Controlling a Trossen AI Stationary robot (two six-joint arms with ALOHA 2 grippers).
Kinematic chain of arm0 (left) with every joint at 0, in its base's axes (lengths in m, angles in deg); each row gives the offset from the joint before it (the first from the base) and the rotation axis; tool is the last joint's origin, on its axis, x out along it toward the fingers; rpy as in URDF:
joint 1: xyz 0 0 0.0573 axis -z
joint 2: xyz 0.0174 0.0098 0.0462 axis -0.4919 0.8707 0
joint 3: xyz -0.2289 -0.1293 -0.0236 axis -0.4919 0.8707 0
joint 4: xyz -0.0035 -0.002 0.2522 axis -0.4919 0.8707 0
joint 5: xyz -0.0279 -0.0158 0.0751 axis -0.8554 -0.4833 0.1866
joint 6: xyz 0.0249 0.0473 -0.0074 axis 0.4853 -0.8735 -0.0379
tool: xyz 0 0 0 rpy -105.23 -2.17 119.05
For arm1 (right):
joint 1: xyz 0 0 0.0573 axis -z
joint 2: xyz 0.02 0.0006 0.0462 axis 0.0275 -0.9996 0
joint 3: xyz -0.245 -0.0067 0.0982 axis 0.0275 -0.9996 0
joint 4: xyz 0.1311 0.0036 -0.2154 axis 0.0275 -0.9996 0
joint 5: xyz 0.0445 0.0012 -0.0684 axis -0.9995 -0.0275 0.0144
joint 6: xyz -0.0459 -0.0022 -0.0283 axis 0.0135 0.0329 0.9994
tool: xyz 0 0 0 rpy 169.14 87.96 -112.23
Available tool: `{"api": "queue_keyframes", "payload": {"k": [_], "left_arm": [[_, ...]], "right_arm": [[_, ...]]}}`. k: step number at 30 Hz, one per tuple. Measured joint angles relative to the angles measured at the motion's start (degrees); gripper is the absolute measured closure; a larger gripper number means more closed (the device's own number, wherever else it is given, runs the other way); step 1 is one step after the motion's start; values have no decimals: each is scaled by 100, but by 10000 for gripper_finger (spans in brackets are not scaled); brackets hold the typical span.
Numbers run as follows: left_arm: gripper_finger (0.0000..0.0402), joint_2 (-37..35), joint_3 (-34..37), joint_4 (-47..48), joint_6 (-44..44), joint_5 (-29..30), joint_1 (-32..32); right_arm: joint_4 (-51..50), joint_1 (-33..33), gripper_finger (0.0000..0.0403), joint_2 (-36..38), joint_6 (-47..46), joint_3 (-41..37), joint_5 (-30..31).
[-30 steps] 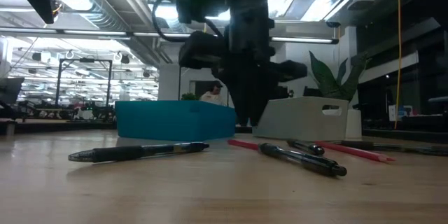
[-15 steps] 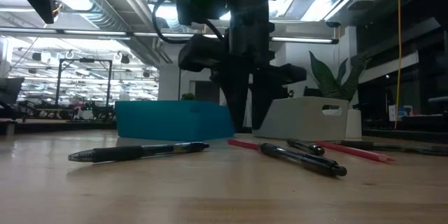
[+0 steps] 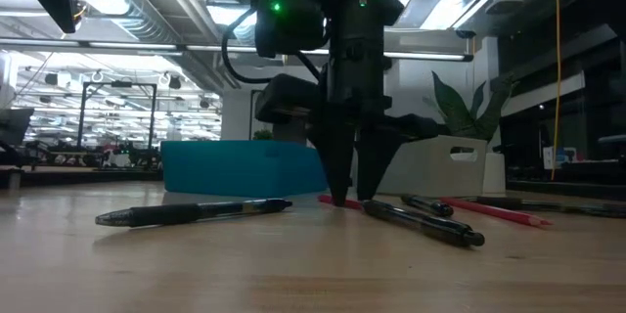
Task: Sort pens & pencils
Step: Put the red pencil into the blue bin
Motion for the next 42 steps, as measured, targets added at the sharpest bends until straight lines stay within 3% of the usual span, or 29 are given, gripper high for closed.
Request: {"api": "queue_keyframes", "payload": {"k": [5, 17, 26, 34, 42], "left_arm": [[321, 2, 0, -2, -4, -1, 0], [321, 2, 0, 0, -13, 7, 0], [321, 2, 0, 0, -15, 52, 0], [321, 2, 0, 0, -16, 121, 0], [321, 2, 0, 0, -22, 170, 0]], "right_arm": [[2, 36, 289, -9, -4, -7, -60], [-90, 70, 387, -36, 26, 85, -74], [-127, 142, 374, -90, 42, 373, -11], [-643, 159, 397, -85, 184, 687, -9], [-971, 162, 395, -70, 204, 874, 92]]}}
